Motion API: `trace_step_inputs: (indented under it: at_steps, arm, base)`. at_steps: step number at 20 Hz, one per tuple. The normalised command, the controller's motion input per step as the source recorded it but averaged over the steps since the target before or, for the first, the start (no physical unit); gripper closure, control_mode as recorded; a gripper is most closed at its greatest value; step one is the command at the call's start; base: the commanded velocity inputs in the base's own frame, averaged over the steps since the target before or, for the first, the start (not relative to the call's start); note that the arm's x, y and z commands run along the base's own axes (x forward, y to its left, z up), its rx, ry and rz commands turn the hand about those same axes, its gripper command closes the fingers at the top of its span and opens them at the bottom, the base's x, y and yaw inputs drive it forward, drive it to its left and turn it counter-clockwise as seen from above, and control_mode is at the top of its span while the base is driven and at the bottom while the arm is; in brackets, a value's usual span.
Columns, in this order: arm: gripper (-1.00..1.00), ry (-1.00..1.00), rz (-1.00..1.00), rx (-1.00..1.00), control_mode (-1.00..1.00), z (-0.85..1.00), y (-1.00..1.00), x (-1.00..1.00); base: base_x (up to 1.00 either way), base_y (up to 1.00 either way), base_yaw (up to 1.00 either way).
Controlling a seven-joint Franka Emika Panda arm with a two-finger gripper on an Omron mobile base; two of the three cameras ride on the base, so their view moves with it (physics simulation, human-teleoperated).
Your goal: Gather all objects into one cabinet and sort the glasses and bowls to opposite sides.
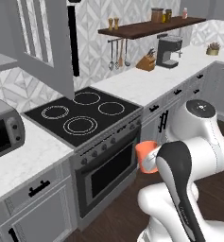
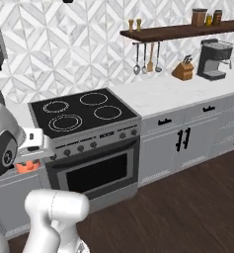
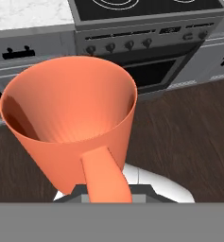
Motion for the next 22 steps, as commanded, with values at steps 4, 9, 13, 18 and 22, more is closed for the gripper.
trace_step_inputs:
  at_steps: [4, 9, 13, 18, 22]
  arm:
    - [1.00, 0.00, 0.00, 0.00, 1.00, 0.00, 0.00, 0.00]
    - [1.00, 0.00, 0.00, 0.00, 1.00, 0.00, 0.00, 0.00]
    - [1.00, 0.00, 0.00, 0.00, 1.00, 0.00, 0.00, 0.00]
    - [1.00, 0.00, 0.00, 0.00, 1.00, 0.00, 0.00, 0.00]
    - [1.00, 0.00, 0.00, 0.00, 1.00, 0.00, 0.00, 0.00]
  base:
    - [-0.55, 0.03, 0.08]
    - [-1.00, -0.14, 0.12]
    - [-1.00, 0.05, 0.02]
    - [-0.83, 0.66, 0.10]
    - [-0.37, 0.88, 0.03]
